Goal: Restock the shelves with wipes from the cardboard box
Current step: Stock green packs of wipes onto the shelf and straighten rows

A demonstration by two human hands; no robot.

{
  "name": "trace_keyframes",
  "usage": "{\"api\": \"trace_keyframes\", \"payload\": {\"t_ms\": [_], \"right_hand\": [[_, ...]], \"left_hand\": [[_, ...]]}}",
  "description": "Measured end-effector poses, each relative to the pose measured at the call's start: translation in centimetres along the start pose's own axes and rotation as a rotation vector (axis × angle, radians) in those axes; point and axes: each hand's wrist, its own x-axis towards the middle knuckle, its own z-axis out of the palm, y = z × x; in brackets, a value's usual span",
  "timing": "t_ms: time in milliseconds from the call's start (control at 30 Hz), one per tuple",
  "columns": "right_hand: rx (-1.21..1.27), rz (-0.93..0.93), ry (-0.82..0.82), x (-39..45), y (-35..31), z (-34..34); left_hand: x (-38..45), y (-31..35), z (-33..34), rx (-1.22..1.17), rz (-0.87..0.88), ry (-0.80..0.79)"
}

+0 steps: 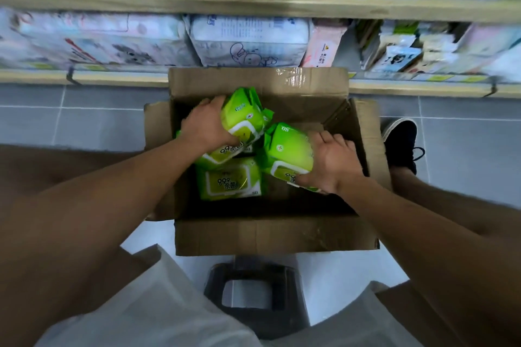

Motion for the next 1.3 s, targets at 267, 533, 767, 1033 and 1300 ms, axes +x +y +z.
{"api": "trace_keyframes", "payload": {"t_ms": [267, 533, 767, 1033, 1300], "right_hand": [[0.042, 0.065, 0.184, -4.2, -2.0, -3.5], [0.083, 0.08, 0.309, -6.1, -5.2, -7.0], [0.116, 0.057, 0.345, -3.9, -9.7, -11.1], [0.117, 0.016, 0.434, 1.6, -16.8, -16.2], [0.117, -0.059, 0.553, 8.9, -24.9, -21.3]], "left_hand": [[-5.6, 1.4, -5.4, -0.167, 0.01, 0.188], [-10.1, -0.7, -11.1, -0.148, 0.029, 0.409], [-11.5, -5.1, -15.5, -0.241, -0.035, 0.538], [-11.5, -11.9, -19.8, -0.33, -0.139, 0.682], [-7.8, -16.4, -22.9, -0.45, -0.206, 0.772]]}}
